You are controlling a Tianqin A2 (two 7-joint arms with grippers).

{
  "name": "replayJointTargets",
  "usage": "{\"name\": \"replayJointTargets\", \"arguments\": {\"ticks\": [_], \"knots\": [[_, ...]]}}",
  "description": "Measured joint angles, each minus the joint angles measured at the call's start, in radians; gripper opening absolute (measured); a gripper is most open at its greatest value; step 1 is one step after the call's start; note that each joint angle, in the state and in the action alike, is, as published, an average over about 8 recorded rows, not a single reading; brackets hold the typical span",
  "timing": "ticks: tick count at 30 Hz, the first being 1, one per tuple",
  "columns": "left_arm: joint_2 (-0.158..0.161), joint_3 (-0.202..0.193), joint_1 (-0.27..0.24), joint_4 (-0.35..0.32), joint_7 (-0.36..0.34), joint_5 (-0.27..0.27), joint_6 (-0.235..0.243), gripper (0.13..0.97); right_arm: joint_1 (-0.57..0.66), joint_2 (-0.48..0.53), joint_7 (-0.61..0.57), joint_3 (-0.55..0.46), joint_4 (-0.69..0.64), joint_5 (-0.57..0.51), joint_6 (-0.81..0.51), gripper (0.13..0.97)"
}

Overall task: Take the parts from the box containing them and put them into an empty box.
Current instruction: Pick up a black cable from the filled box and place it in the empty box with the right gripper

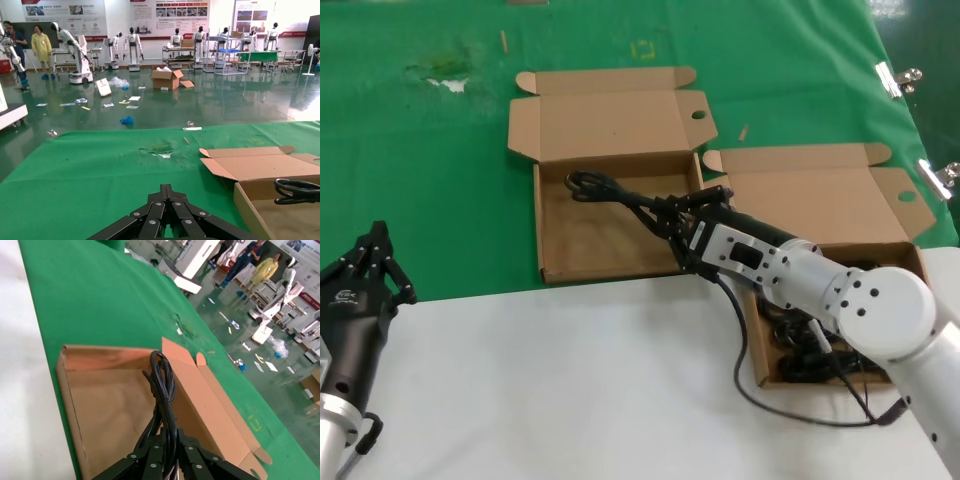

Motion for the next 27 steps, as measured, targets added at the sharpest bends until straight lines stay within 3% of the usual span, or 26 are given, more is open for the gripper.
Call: {"name": "replayJointTargets", "arguments": {"ticks": [11, 27], "knots": [[0.0, 0.0, 0.0, 0.0, 0.0, 0.0, 0.0, 0.14, 0.037, -0.034, -0.167, -0.002, -0.123, 0.131, 0.043, 0.168], [0.0, 0.0, 0.0, 0.0, 0.0, 0.0, 0.0, 0.14, 0.039, -0.035, -0.188, -0.007, -0.136, 0.176, 0.067, 0.168]]}}
